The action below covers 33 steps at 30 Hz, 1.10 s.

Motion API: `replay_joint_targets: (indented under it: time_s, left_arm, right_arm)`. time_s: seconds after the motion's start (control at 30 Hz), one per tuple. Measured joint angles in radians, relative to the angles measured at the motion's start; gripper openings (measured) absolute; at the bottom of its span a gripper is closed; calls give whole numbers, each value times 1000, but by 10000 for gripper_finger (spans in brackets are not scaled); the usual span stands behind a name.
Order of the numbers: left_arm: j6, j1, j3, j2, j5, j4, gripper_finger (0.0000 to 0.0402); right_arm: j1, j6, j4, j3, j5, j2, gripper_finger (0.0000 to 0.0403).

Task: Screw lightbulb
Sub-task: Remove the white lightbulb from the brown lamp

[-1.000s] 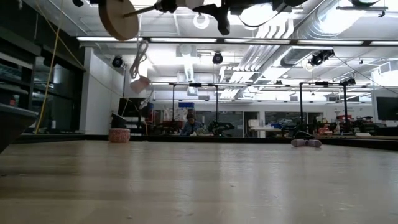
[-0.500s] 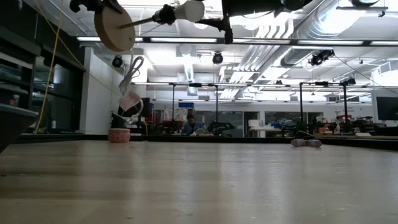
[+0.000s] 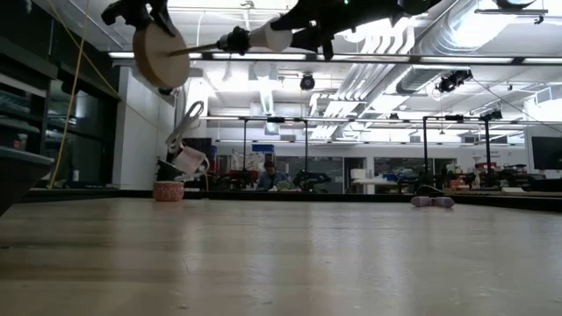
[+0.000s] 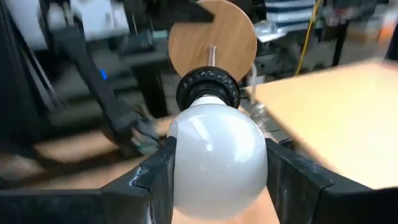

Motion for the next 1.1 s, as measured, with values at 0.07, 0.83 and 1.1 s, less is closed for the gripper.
replay_joint_targets:
  time_s: [0.07, 0.83, 1.1]
  left_arm:
    - [-35, 0, 4, 8, 4, -30, 115]
    - [-323, 3, 8, 51, 174, -224, 115]
    - [-384, 42, 8, 46, 233, -237, 115]
  right_arm:
    - [7, -155, -24, 1, 27, -1, 198]
    - [117, -1360, -154, 5, 258, -5, 193]
    - [152, -1639, -130, 5, 371, -4, 193]
